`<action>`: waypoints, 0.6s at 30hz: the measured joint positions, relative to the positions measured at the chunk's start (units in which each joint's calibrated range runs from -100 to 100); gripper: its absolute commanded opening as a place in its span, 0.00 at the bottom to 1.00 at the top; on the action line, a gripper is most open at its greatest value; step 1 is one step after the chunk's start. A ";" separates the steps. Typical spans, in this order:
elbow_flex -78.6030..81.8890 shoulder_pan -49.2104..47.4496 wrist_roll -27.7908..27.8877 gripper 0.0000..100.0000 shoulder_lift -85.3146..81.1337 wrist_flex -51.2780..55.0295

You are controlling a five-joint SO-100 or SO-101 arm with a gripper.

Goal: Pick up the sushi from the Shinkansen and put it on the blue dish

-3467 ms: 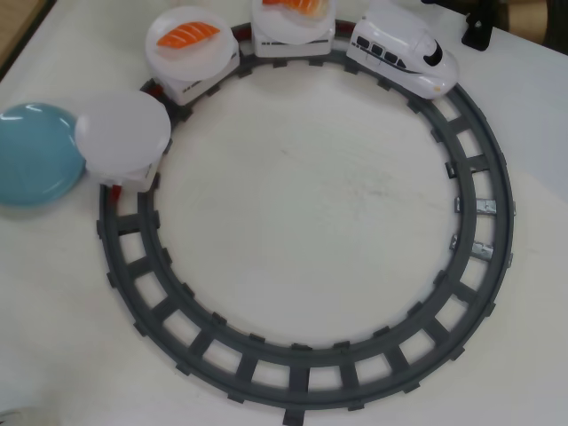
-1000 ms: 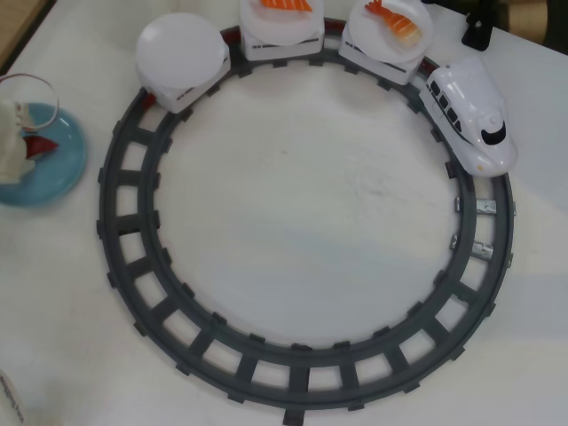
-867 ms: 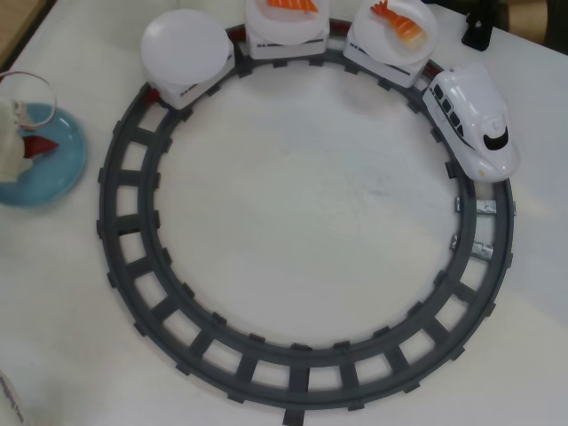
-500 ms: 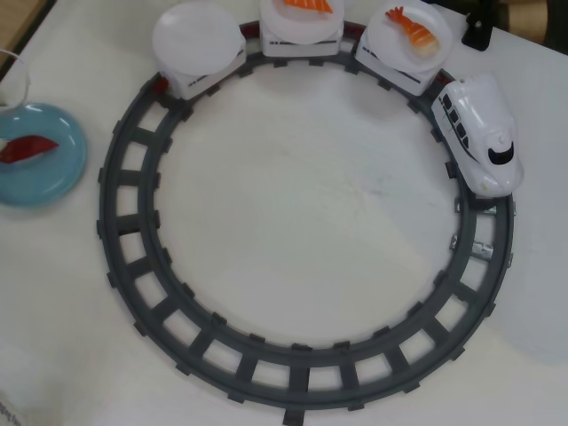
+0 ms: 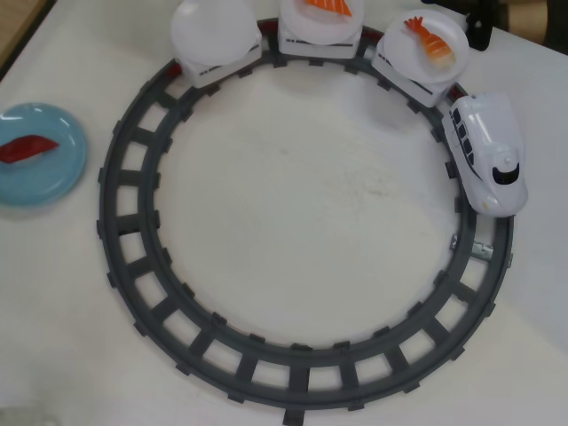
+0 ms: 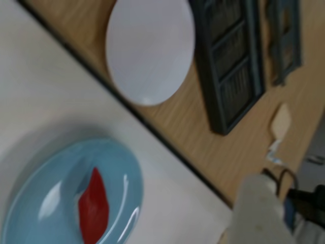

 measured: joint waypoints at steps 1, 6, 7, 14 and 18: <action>3.93 -0.33 0.00 0.17 -2.36 -2.86; 23.97 -0.25 0.00 0.17 -12.15 -18.66; 27.90 -0.33 0.00 0.17 -13.75 -21.76; 51.69 -0.65 0.00 0.17 -23.70 -37.82; 61.21 -0.65 0.00 0.17 -30.54 -39.41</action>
